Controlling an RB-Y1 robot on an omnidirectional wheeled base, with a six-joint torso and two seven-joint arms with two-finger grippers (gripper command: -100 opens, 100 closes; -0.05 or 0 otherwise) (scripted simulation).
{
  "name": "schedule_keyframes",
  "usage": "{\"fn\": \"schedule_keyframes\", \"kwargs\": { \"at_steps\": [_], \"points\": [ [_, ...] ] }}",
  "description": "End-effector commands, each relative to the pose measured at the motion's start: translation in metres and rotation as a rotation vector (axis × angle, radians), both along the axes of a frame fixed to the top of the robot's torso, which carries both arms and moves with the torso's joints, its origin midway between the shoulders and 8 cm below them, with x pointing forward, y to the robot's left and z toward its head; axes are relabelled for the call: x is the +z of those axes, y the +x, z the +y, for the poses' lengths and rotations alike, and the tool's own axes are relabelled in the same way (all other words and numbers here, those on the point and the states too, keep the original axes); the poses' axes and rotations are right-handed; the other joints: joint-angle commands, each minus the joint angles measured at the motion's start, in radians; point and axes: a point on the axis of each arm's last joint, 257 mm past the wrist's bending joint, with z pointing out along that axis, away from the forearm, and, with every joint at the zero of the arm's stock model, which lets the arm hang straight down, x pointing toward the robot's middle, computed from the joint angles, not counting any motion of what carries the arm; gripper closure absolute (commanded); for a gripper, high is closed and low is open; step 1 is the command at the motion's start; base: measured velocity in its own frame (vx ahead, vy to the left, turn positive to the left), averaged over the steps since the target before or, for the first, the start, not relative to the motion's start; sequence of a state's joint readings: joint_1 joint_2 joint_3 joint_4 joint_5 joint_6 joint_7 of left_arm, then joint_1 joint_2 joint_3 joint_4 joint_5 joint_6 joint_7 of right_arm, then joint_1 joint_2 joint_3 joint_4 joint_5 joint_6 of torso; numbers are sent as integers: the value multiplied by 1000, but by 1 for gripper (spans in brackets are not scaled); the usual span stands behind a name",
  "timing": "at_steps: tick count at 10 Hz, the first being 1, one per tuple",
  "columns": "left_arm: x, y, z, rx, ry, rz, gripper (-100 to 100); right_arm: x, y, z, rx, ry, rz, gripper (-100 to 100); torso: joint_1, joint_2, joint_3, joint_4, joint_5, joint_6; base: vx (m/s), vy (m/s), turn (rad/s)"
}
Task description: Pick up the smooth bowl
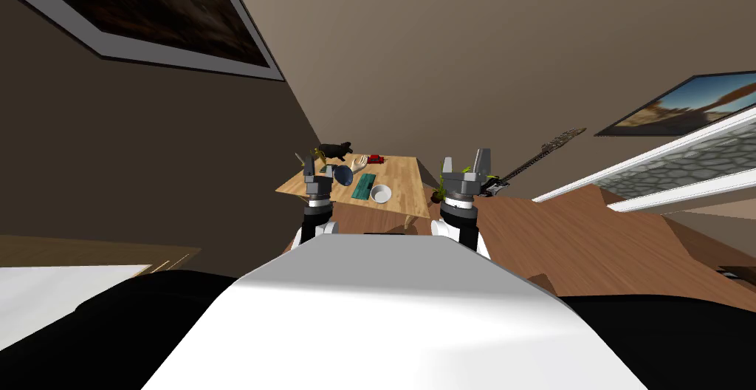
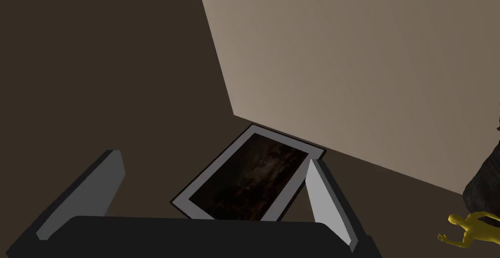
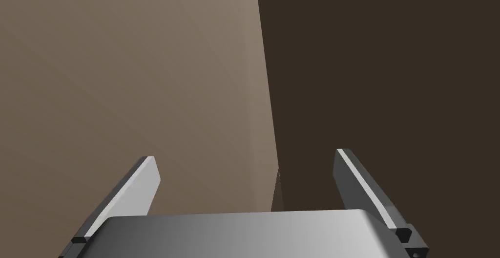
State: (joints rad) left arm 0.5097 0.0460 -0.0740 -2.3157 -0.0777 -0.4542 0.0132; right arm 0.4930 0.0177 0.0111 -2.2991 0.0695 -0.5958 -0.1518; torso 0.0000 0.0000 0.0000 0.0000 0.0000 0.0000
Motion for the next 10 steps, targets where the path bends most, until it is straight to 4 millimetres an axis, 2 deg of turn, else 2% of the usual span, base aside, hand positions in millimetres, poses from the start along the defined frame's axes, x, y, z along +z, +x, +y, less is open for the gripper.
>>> {"fn": "schedule_keyframes", "kwargs": {
  "at_steps": [1,6,9,10],
  "points": [
    [-9,7,-1,-2,20,40,-100,0,0,0,0,0,0,0,0,0,0,0,0,0,2,4,-38],
    [-51,34,4,17,75,204,-100,0,0,0,0,0,0,0,1,0,0,0,0,0,4,12,-51],
    [-66,42,8,28,83,265,-100,0,0,0,0,0,0,0,1,0,0,0,0,0,2,9,-28],
    [-78,48,11,38,93,309,-100,0,0,0,0,0,0,0,1,0,0,0,0,0,4,8,-40]
  ]
}}
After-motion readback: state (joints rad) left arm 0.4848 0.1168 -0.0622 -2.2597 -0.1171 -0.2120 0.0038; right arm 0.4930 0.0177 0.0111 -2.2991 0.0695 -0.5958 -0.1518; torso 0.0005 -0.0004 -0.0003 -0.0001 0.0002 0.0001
